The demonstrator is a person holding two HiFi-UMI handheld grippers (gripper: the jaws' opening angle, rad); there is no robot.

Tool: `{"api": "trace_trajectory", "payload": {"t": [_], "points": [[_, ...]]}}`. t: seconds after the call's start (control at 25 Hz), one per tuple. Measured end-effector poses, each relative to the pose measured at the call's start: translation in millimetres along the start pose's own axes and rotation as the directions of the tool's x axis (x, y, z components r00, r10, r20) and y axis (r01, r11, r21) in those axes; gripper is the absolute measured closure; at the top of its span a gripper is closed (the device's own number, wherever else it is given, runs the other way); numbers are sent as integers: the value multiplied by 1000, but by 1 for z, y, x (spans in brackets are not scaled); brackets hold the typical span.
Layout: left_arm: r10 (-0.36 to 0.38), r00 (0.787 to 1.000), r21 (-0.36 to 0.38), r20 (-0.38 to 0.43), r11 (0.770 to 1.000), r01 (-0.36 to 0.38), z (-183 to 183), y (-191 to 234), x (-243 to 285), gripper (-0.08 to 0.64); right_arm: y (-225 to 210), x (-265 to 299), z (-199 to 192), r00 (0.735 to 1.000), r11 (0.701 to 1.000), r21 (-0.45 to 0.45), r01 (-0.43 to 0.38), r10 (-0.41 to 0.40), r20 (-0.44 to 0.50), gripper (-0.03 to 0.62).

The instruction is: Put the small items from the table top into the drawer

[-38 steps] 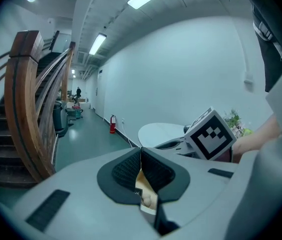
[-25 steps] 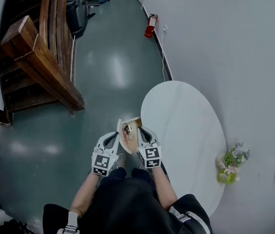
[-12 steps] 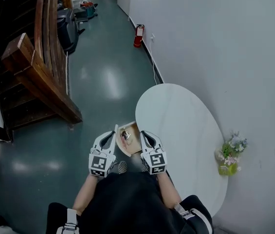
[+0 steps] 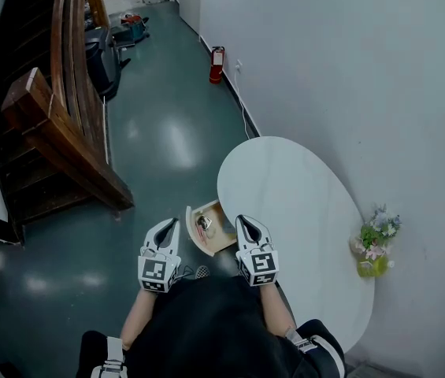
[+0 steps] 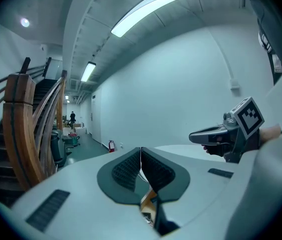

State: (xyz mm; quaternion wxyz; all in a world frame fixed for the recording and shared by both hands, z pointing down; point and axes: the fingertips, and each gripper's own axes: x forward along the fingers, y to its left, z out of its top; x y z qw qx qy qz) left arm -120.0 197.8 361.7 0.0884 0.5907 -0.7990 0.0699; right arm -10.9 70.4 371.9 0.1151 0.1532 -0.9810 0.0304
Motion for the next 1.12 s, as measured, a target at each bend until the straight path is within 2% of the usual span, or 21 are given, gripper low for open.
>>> {"api": "trace_trajectory", "payload": {"t": [0.32,1.12], "points": [[-10,1000,-1,9,1000,10,1,-6,0,540,-2,-1,-1,1000,1000,-29,3,-3,-5,560],[-12,1000,9,8,1000,12,6,-11,-2,540,1,-3,-1,1000,999,-30,-14,14,-3,560]]}}
